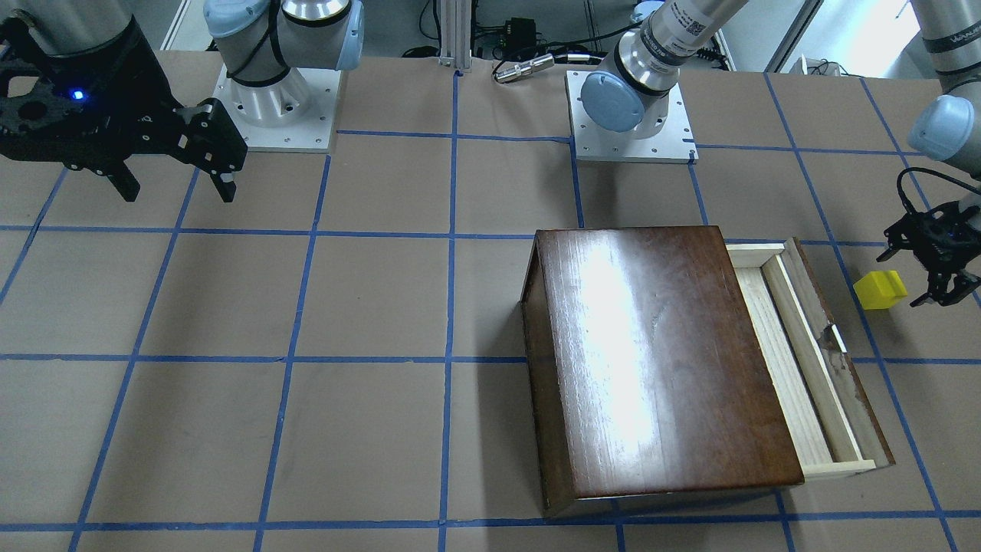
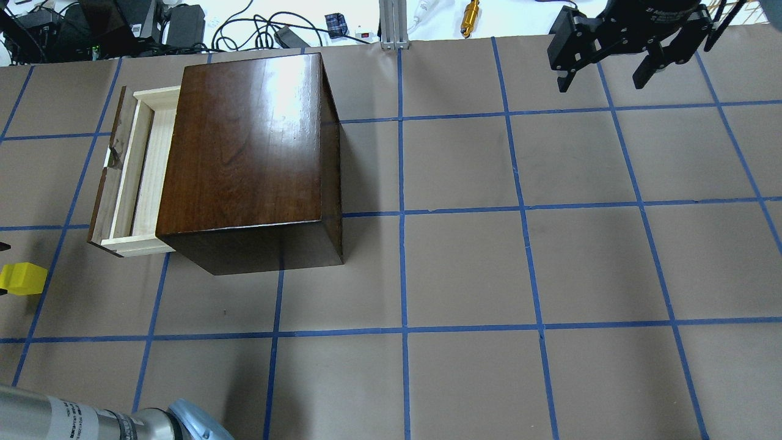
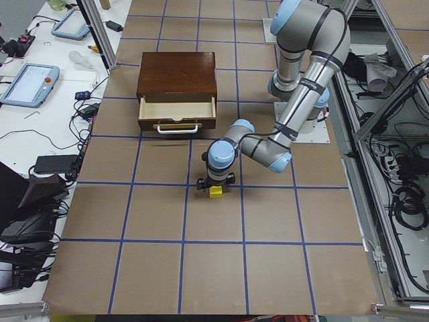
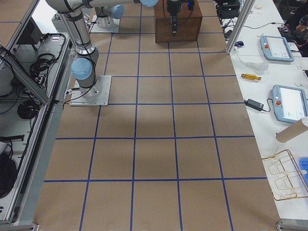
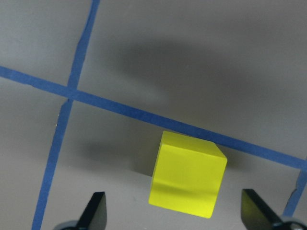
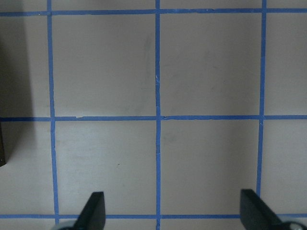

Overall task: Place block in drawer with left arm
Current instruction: 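Release the handle and move the left gripper over the yellow cube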

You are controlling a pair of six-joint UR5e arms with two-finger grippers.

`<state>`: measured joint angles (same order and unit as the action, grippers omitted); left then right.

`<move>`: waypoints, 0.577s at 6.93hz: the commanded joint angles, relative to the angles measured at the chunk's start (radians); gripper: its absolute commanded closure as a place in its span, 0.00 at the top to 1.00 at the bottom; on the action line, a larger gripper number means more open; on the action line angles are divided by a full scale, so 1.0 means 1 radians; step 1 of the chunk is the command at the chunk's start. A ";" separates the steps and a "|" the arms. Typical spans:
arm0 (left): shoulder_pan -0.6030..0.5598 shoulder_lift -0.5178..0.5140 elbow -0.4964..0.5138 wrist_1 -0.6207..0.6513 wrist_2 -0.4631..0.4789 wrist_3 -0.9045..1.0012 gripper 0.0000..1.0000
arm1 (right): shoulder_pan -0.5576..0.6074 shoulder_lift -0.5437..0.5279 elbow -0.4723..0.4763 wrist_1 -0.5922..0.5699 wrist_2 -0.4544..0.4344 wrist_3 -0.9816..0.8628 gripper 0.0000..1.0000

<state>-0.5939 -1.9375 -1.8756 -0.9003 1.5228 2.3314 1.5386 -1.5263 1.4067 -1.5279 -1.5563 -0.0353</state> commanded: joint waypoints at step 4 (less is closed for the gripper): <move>0.000 -0.040 0.003 -0.012 0.013 0.002 1.00 | 0.000 0.001 0.000 0.000 0.001 0.000 1.00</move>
<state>-0.5937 -1.9645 -1.8738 -0.9136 1.5352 2.3342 1.5386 -1.5257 1.4067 -1.5279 -1.5559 -0.0353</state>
